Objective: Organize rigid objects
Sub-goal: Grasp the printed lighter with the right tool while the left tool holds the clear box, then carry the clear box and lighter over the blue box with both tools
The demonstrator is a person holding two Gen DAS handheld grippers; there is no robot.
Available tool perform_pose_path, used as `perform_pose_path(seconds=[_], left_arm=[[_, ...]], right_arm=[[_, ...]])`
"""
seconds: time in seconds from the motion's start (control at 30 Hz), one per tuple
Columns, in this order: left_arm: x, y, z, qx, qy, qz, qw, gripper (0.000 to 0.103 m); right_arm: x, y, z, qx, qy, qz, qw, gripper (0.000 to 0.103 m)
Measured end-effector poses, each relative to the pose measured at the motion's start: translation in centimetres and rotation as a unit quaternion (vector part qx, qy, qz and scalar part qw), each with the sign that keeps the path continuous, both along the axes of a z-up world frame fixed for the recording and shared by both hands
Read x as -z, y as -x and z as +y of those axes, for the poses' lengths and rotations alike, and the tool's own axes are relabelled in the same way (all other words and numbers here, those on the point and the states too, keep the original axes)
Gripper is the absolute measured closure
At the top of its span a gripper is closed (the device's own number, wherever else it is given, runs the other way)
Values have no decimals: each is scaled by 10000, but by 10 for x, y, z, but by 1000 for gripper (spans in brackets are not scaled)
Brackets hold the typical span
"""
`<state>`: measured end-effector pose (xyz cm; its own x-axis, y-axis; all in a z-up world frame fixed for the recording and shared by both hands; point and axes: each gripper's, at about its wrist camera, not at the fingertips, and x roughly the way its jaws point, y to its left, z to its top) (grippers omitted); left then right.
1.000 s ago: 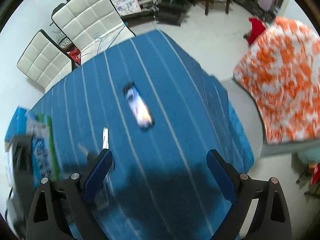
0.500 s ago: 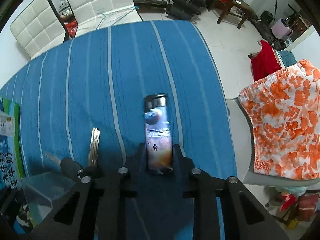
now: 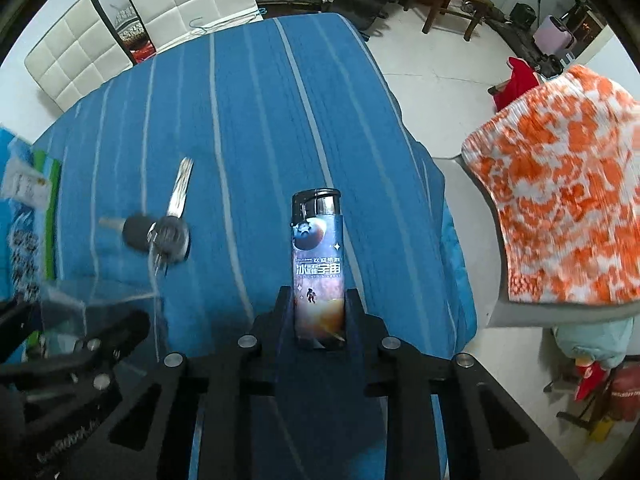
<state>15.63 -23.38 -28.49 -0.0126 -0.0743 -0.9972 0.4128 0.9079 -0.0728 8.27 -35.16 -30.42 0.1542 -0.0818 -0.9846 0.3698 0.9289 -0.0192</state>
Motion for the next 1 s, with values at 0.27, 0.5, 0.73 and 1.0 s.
perform_pose_path(seconds=[0.27, 0.5, 0.73, 1.0], left_arm=[[-35, 25, 3, 173, 437, -111, 9988, 41], [-97, 28, 31, 129, 1024, -375, 9940, 41], [-150, 18, 111, -280, 1353, -646, 9883, 41], [-150, 7, 229, -959, 1015, -601, 9884, 41]], right_arm=[[-40, 49, 18, 109, -159, -348, 9992, 77], [-106, 71, 38, 52, -188, -867, 9960, 77], [-167, 67, 95, -301, -356, -1326, 9901, 77], [-179, 34, 219, -1110, -756, -1377, 9813, 77]])
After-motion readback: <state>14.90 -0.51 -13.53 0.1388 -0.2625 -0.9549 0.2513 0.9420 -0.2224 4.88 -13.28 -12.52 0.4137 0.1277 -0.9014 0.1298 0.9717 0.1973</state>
